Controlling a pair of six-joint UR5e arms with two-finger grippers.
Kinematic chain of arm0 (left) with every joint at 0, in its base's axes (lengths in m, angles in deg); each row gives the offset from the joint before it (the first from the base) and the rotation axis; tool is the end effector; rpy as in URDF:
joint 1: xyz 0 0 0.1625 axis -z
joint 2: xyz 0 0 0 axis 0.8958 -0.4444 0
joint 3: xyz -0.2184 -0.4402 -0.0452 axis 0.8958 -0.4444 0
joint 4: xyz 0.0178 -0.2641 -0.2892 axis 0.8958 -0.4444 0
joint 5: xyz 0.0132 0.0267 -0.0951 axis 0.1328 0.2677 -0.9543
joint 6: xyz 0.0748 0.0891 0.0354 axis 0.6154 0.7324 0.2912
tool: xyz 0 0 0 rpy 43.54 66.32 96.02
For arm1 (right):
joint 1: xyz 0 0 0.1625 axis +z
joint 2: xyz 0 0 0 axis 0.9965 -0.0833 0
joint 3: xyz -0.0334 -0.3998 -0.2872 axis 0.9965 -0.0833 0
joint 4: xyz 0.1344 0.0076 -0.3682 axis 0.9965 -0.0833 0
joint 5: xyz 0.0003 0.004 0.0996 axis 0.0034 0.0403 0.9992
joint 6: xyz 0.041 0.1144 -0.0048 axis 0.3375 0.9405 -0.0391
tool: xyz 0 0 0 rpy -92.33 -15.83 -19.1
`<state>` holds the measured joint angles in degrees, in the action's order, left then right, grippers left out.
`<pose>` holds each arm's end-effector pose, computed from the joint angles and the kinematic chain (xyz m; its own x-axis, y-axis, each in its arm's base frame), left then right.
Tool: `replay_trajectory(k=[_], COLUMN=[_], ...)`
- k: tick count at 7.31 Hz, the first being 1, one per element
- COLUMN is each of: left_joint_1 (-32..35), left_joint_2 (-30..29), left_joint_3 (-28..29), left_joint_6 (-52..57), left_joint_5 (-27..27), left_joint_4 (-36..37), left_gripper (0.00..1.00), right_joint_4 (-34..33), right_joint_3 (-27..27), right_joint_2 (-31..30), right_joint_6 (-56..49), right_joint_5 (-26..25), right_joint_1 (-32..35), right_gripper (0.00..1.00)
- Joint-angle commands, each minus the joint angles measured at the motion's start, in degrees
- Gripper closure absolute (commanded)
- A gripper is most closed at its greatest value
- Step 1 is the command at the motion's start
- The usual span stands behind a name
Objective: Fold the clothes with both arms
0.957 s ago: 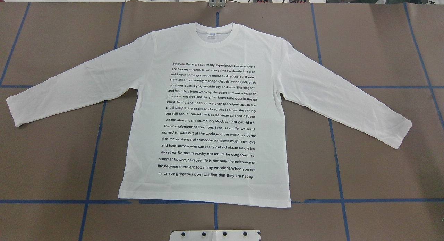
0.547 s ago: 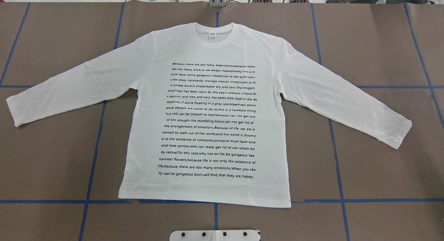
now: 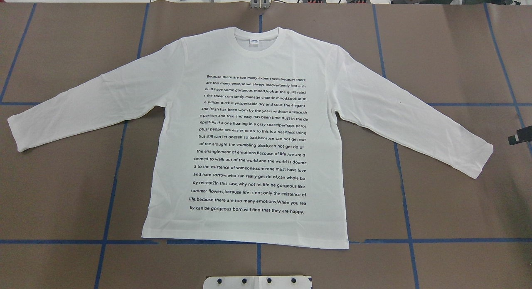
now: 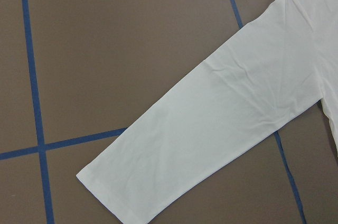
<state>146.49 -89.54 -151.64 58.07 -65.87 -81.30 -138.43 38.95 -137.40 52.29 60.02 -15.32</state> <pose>0.0183 -0.4394 0.5954 0.5461 0.2336 -0.8045 0.0823 0.9407 0.3290 -0.0917 -0.3877 0.7037 0.6077 0.0205 0.7939 -0.0889 0.9951 0.0424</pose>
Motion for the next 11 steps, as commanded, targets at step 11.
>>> replay_trajectory(k=[11], left_joint_1=[0.00], left_joint_2=[0.00], left_joint_3=[-0.42], left_joint_6=[0.09], left_joint_5=[0.18], left_joint_4=[0.00], left_gripper=[0.00], right_joint_4=[13.60], right_joint_3=[-12.24], right_joint_2=[4.16], right_joint_6=[14.55], right_joint_5=[-4.47], right_joint_1=[-7.40], right_gripper=[0.19])
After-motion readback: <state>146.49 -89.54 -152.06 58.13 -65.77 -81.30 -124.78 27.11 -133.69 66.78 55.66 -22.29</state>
